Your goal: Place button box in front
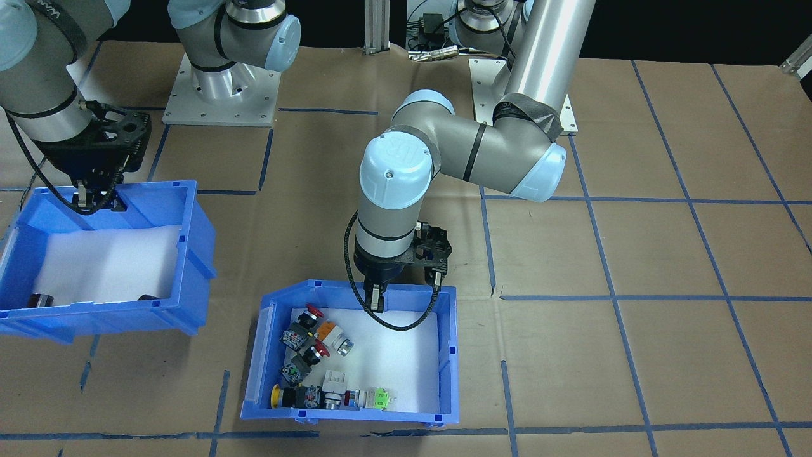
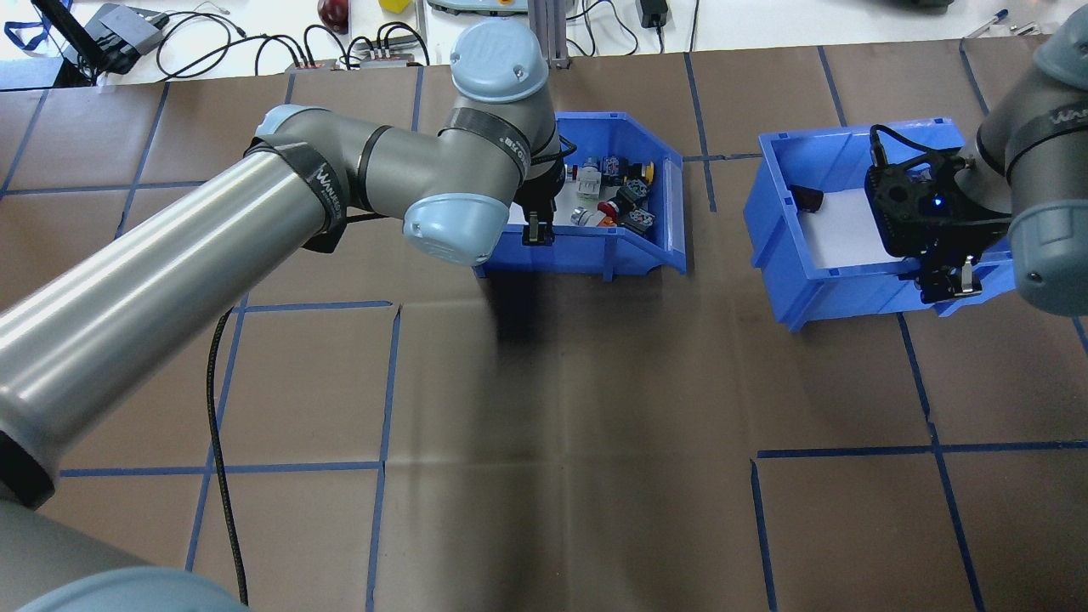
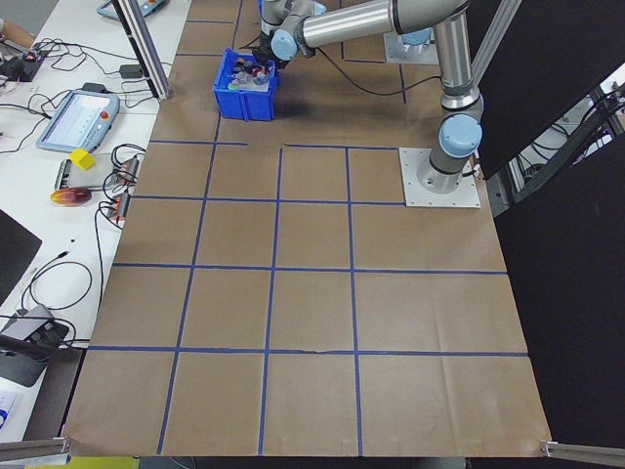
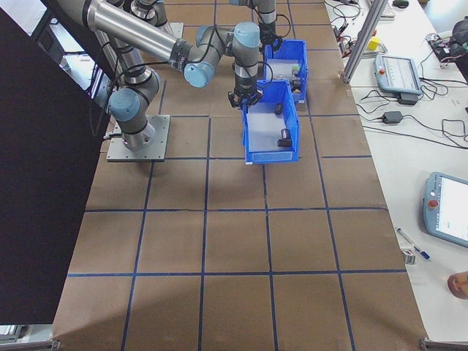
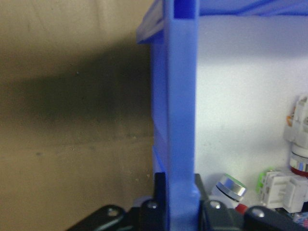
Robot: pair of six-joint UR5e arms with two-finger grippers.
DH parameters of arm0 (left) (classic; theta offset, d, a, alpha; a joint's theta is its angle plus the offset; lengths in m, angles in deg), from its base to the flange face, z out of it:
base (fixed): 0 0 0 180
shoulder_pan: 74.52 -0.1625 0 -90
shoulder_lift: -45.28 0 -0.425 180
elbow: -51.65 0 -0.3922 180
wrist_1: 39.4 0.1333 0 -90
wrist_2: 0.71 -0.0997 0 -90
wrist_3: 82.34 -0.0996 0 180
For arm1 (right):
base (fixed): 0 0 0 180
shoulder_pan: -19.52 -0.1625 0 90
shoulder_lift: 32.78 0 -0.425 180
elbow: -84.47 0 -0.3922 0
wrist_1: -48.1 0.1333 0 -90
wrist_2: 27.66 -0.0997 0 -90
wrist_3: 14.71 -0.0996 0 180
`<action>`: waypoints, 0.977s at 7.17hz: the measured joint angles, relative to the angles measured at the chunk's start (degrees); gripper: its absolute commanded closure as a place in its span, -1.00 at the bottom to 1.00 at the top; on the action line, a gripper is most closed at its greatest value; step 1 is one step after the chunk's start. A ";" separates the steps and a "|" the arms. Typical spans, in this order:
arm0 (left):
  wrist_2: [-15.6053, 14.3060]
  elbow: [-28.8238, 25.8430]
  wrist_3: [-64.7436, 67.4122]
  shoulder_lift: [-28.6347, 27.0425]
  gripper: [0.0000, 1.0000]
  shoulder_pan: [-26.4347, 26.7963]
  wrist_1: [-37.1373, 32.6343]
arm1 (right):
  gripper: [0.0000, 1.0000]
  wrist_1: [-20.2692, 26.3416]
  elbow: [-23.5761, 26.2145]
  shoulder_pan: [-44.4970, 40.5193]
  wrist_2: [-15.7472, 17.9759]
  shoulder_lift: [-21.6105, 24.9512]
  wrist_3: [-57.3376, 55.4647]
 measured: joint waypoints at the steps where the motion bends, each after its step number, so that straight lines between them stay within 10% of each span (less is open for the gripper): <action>1: -0.02 0.15 -3.31 3.98 -0.99 -0.95 -4.24 | 0.88 0.02 2.42 -0.02 0.04 1.90 -0.18; 7: -0.02 2.81 -78.66 28.45 -0.99 -14.69 -30.18 | 0.88 4.54 16.27 -0.47 0.35 17.07 -2.96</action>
